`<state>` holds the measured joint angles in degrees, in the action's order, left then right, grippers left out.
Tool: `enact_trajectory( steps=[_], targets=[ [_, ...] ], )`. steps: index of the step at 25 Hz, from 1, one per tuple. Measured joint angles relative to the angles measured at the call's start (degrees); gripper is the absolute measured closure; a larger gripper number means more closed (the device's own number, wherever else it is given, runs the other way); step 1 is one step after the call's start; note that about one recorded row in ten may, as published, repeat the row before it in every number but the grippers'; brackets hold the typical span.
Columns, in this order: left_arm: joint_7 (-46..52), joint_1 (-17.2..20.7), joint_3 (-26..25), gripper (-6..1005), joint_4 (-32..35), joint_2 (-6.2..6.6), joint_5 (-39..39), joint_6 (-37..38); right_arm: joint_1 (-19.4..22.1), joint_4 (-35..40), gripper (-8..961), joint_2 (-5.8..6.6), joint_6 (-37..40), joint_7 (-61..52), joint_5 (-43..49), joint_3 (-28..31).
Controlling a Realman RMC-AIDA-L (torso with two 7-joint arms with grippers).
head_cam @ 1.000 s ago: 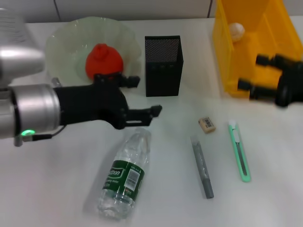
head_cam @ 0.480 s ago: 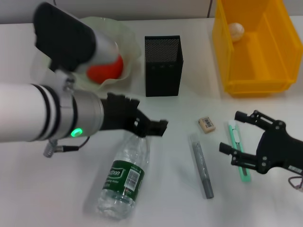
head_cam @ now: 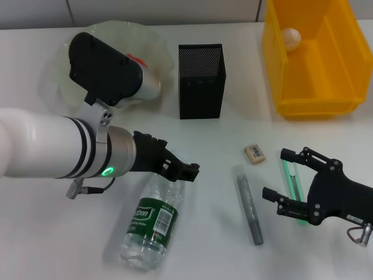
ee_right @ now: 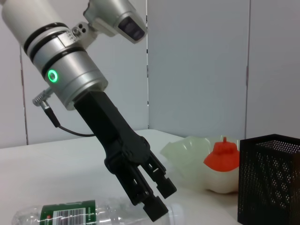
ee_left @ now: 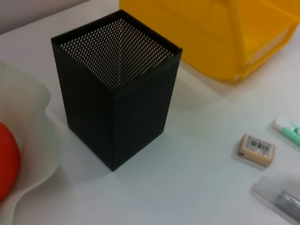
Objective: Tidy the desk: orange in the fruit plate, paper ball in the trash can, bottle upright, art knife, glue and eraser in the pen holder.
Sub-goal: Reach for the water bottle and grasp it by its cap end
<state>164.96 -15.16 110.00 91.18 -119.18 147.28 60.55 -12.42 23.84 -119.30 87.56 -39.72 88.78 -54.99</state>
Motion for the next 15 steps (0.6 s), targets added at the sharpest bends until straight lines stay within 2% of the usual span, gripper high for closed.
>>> enact_trajectory(
  steps=[5, 15],
  targets=[
    [0.02, -2.57, -0.07, 303, -4.16, 0.0, -0.18, -0.76, -0.03, -0.73, 108, -0.04, 0.0, 0.07, 0.0, 0.16],
    [0.07, -4.0, -0.11, 317, -6.87, 0.0, -0.53, -1.73, -0.28, -1.49, 107, -0.05, -0.4, 0.12, 0.0, 0.31]
  ],
)
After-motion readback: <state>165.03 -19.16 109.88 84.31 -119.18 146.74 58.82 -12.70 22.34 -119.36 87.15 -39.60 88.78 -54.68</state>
